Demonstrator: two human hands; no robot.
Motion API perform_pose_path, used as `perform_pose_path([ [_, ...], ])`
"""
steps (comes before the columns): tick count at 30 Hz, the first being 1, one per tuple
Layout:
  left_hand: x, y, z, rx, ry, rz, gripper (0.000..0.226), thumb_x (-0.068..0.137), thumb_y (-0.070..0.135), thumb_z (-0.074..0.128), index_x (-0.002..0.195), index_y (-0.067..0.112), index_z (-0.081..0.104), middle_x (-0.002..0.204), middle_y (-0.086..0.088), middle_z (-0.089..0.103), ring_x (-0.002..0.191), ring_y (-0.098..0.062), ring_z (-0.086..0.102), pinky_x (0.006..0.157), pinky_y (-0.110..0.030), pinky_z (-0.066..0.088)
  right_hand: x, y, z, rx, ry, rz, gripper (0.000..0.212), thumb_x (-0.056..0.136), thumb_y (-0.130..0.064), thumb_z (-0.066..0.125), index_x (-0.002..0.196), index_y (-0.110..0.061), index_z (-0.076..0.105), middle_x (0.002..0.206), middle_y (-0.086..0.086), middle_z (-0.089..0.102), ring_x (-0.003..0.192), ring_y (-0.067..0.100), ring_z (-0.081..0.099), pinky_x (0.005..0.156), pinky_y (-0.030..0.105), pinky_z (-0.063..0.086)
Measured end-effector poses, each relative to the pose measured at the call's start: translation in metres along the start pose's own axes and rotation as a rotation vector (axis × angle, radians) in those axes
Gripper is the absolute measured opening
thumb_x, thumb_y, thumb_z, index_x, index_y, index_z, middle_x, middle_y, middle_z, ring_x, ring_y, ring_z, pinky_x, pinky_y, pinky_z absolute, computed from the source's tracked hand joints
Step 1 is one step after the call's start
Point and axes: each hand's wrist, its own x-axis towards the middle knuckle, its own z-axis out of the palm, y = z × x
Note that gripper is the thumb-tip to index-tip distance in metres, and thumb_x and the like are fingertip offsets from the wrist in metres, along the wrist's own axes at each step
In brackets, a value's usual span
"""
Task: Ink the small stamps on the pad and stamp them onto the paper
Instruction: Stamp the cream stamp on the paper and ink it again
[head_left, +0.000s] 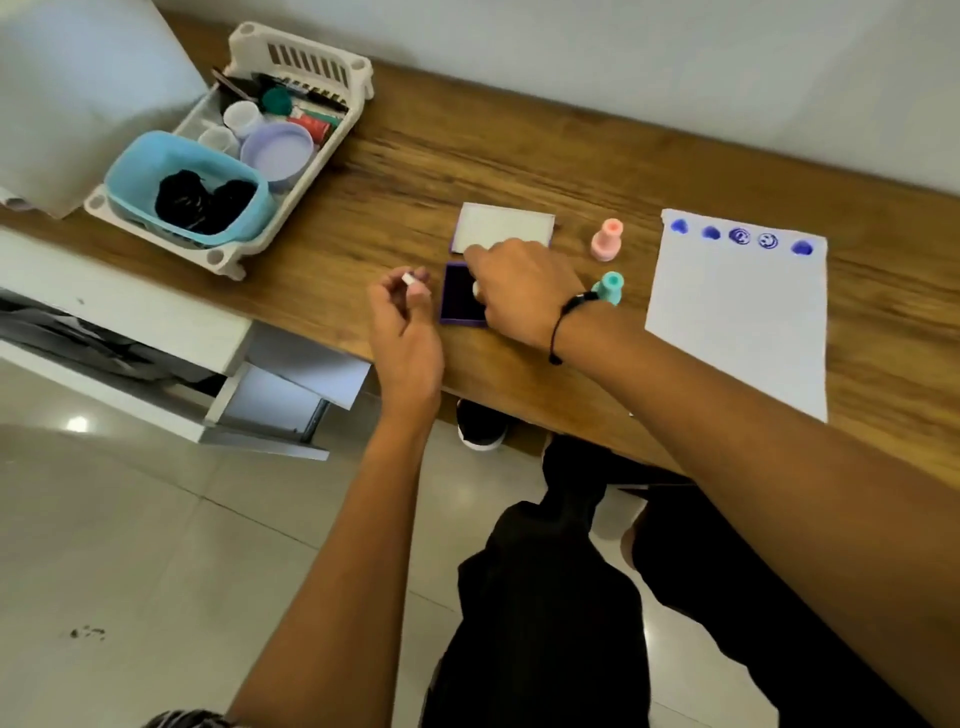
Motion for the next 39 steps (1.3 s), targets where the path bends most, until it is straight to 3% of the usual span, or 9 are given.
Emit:
perform_pose_path([
  [4, -0.001, -0.004, 0.006, -0.026, -0.033, -0.013, 0.012, 0.096, 0.018, 0.039, 0.106, 0.018, 0.045, 0.113, -0.004, 0.061, 0.107, -0.013, 0.058, 0.088, -0.020, 0.046, 0.003, 0.002, 0.002, -0.079, -0.032, -0.103, 0.028, 0.085, -0.015, 0.052, 0.111, -0.006, 0.049, 0.104, 0.021, 0.062, 0.087, 0.036, 0.057, 0.056, 0.032, 0.029],
  [10, -0.002, -0.011, 0.007, -0.032, -0.021, 0.013, 0.014, 0.096, 0.018, 0.040, 0.108, 0.016, 0.046, 0.113, -0.002, 0.062, 0.110, -0.011, 0.058, 0.091, -0.020, 0.045, 0.014, 0.007, -0.008, -0.122, -0.139, -0.154, 0.032, 0.080, -0.020, 0.054, 0.110, -0.011, 0.050, 0.091, 0.017, 0.062, 0.063, 0.022, 0.033, 0.045, 0.024, 0.013],
  [18, -0.006, -0.015, 0.010, 0.045, 0.008, 0.064, 0.021, 0.095, 0.019, 0.040, 0.114, 0.013, 0.046, 0.113, 0.004, 0.060, 0.103, -0.002, 0.057, 0.080, -0.007, 0.044, 0.008, -0.008, 0.007, 0.045, -0.030, 0.105, 0.032, 0.081, -0.024, 0.053, 0.110, -0.010, 0.052, 0.102, 0.021, 0.062, 0.091, 0.038, 0.057, 0.044, 0.022, 0.015],
  [22, -0.009, -0.014, 0.011, 0.049, 0.027, 0.087, 0.022, 0.094, 0.017, 0.040, 0.114, 0.011, 0.045, 0.114, 0.002, 0.060, 0.107, -0.007, 0.057, 0.086, -0.013, 0.043, 0.007, 0.000, -0.003, 0.183, -0.082, 0.083, 0.022, 0.082, -0.013, 0.051, 0.103, -0.007, 0.055, 0.103, 0.021, 0.064, 0.094, 0.037, 0.057, 0.053, 0.027, 0.030],
  [25, -0.008, -0.013, 0.010, 0.040, 0.028, 0.087, 0.020, 0.094, 0.017, 0.039, 0.113, 0.012, 0.045, 0.113, 0.000, 0.060, 0.105, -0.008, 0.057, 0.084, -0.014, 0.045, 0.000, 0.009, -0.016, 0.315, 0.043, 0.110, 0.018, 0.081, -0.008, 0.050, 0.095, -0.005, 0.061, 0.099, 0.017, 0.068, 0.093, 0.032, 0.059, 0.068, 0.034, 0.043],
  [29, -0.008, -0.011, 0.010, 0.022, 0.022, 0.087, 0.017, 0.095, 0.016, 0.038, 0.110, 0.013, 0.045, 0.113, -0.002, 0.060, 0.101, -0.006, 0.057, 0.078, -0.012, 0.046, -0.005, 0.017, -0.016, 0.120, 0.026, 0.043, 0.021, 0.082, -0.007, 0.049, 0.098, -0.005, 0.061, 0.096, 0.019, 0.068, 0.089, 0.036, 0.059, 0.077, 0.041, 0.050],
  [31, -0.008, -0.012, 0.009, 0.023, 0.022, 0.093, 0.015, 0.095, 0.015, 0.038, 0.109, 0.014, 0.044, 0.112, -0.003, 0.060, 0.098, -0.004, 0.057, 0.077, -0.012, 0.047, -0.005, 0.018, -0.010, 0.013, -0.073, -0.008, 0.020, 0.085, -0.009, 0.048, 0.103, -0.005, 0.056, 0.096, 0.021, 0.066, 0.083, 0.036, 0.058, 0.071, 0.042, 0.050],
  [34, -0.009, -0.012, 0.010, 0.043, 0.033, 0.095, 0.018, 0.094, 0.014, 0.039, 0.111, 0.010, 0.046, 0.113, -0.004, 0.061, 0.101, -0.007, 0.057, 0.082, -0.017, 0.048, -0.003, 0.017, -0.006, -0.125, -0.144, -0.146, 0.021, 0.085, -0.012, 0.050, 0.105, -0.004, 0.048, 0.092, 0.022, 0.062, 0.066, 0.029, 0.045, 0.051, 0.032, 0.034],
  [39, -0.008, -0.011, 0.011, 0.094, 0.059, 0.095, 0.022, 0.093, 0.014, 0.041, 0.113, 0.008, 0.048, 0.114, -0.008, 0.062, 0.108, -0.017, 0.057, 0.093, -0.034, 0.048, 0.005, 0.015, -0.017, -0.198, -0.219, -0.211, 0.028, 0.082, -0.015, 0.054, 0.107, -0.003, 0.047, 0.077, 0.016, 0.053, 0.057, 0.024, 0.037, 0.044, 0.024, 0.020],
])
